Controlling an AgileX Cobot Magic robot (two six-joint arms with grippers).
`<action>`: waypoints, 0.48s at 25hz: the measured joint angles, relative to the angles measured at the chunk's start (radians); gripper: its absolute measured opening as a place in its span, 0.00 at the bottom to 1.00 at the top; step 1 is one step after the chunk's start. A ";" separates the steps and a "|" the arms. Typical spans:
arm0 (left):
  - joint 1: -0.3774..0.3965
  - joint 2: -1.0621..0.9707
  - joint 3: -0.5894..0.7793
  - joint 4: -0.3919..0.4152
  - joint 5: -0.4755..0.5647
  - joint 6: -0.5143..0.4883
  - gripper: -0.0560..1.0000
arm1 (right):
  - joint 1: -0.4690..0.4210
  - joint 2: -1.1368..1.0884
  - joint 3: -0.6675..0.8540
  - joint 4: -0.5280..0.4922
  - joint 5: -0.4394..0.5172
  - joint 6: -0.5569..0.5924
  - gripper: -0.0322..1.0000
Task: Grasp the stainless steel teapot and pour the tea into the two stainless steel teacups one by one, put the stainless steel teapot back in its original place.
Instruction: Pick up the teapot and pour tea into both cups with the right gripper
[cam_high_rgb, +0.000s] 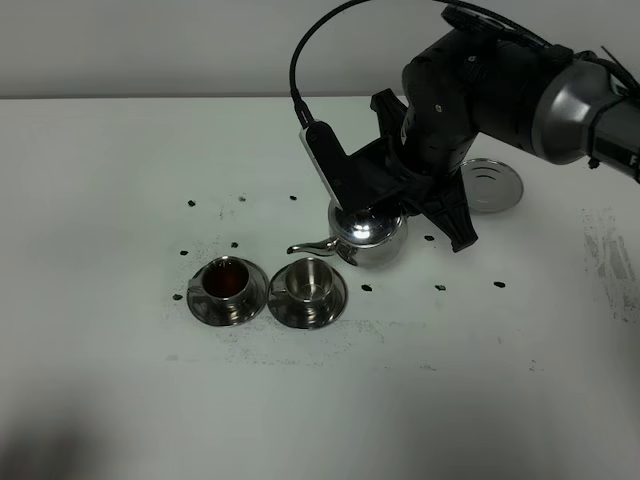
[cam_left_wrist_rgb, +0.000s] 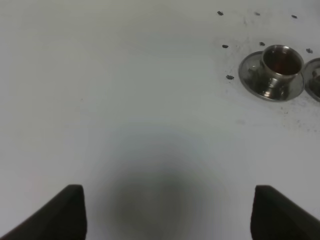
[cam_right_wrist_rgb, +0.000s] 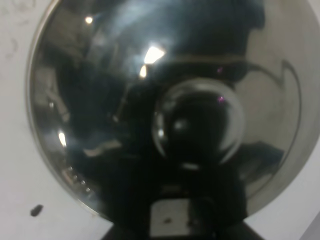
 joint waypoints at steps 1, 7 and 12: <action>0.000 0.000 0.000 0.000 0.000 0.000 0.67 | 0.000 0.009 0.000 -0.009 -0.008 -0.001 0.20; 0.000 0.000 0.000 0.000 0.000 0.000 0.67 | 0.000 0.049 0.000 -0.087 -0.053 -0.001 0.20; 0.000 0.000 0.000 0.000 0.000 0.000 0.67 | 0.006 0.071 0.000 -0.131 -0.056 -0.001 0.20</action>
